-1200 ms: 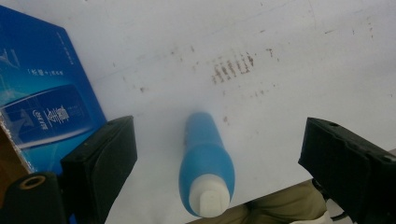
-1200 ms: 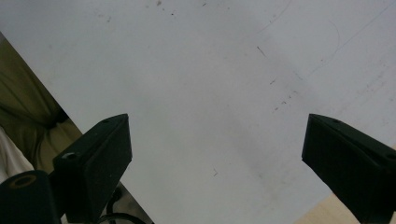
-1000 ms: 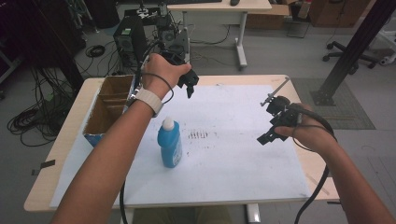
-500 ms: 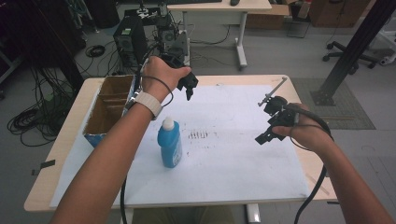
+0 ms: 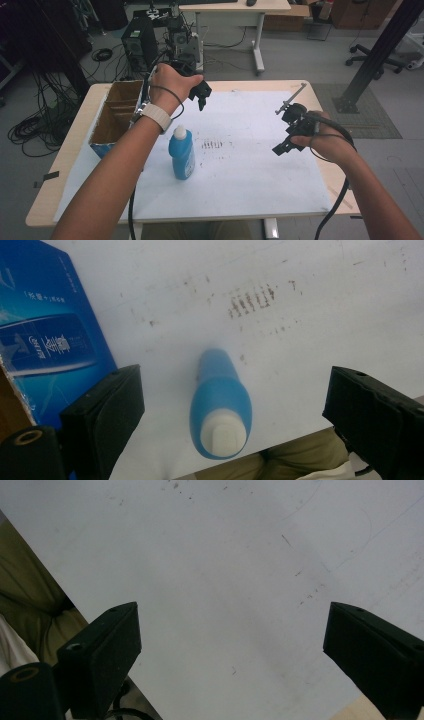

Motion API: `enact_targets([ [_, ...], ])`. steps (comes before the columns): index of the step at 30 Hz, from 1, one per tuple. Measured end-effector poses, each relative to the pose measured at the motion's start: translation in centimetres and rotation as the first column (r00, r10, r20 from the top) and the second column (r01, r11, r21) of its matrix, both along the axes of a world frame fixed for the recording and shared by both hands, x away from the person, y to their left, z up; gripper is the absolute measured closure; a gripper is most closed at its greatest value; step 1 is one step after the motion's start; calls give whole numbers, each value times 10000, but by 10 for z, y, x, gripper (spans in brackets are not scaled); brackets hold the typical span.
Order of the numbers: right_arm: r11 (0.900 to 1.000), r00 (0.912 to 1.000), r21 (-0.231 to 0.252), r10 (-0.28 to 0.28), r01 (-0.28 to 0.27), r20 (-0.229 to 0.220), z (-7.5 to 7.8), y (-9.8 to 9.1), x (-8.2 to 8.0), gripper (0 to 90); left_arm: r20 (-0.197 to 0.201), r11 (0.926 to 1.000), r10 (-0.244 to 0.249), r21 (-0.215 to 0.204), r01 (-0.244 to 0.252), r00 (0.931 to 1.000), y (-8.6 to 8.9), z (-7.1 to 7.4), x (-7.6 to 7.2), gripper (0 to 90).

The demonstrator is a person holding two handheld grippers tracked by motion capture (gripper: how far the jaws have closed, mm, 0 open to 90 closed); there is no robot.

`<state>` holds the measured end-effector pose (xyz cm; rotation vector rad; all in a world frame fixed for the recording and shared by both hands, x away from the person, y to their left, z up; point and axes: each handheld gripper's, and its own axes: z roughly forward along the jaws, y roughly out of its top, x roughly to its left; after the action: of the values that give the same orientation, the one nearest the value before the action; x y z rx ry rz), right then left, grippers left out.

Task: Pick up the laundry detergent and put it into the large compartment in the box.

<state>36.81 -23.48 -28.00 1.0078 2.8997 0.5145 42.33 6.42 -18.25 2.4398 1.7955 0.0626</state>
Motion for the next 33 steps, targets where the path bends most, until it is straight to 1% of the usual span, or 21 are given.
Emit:
enact_targets([
  [1,10000,10000,0,0,0,0,0,0,0,85,21,10000,32,16,-32,10000,0,-1,-1,89],
  [3,10000,10000,5,5,-5,-4,0,0,-1,85,19,9999,-55,85,54,10000,-1,-1,-3,81],
  [6,10000,10000,46,-26,26,-7,-1,-1,-1,85,80,10000,10,-67,-9,10000,-2,-1,-6,64],
  [10,10000,10000,73,-26,26,13,-1,-1,-2,85,129,10000,13,-20,-12,9999,-3,-1,-9,50],
  [11,10000,10000,59,-17,17,18,-1,0,-2,89,54,9999,-21,157,20,10000,-4,-3,-11,39],
  [12,10000,10000,59,-17,17,18,-1,0,-2,89,54,9999,-21,157,20,10000,-4,-3,-11,44],
  [13,10000,10000,66,-5,5,16,-1,0,-2,89,-29,9997,-75,211,76,10000,-4,-4,-13,44],
  [16,10000,10000,58,14,-14,-17,-2,1,-2,89,-61,9997,-163,200,165,9998,-4,-5,-16,46],
  [20,10000,10000,18,66,-66,-17,-1,3,-3,89,-43,9997,-96,215,97,9999,-3,-4,-19,44],
  [22,9999,9999,42,119,-119,14,-1,4,-3,89,-65,9997,32,225,-31,10000,-3,-4,-21,44],
  [27,9999,9999,36,106,-106,20,0,5,-4,89,-70,9996,-33,283,35,10000,-3,-3,-25,47],
  [29,9999,9999,41,116,-116,32,0,5,-5,89,-99,9996,-82,279,84,9999,-3,-2,-26,48],
  [31,9999,9999,39,129,-129,36,0,5,-5,89,-335,9984,-347,436,362,9988,-3,-3,-28,45],
  [32,9999,9999,52,109,-110,52,0,5,-6,89,-421,9985,-383,383,399,9984,-2,-2,-28,44],
  [33,10000,10000,39,80,-80,44,0,4,-6,89,-332,9993,-269,259,278,9991,-1,-2,-30,46],
])
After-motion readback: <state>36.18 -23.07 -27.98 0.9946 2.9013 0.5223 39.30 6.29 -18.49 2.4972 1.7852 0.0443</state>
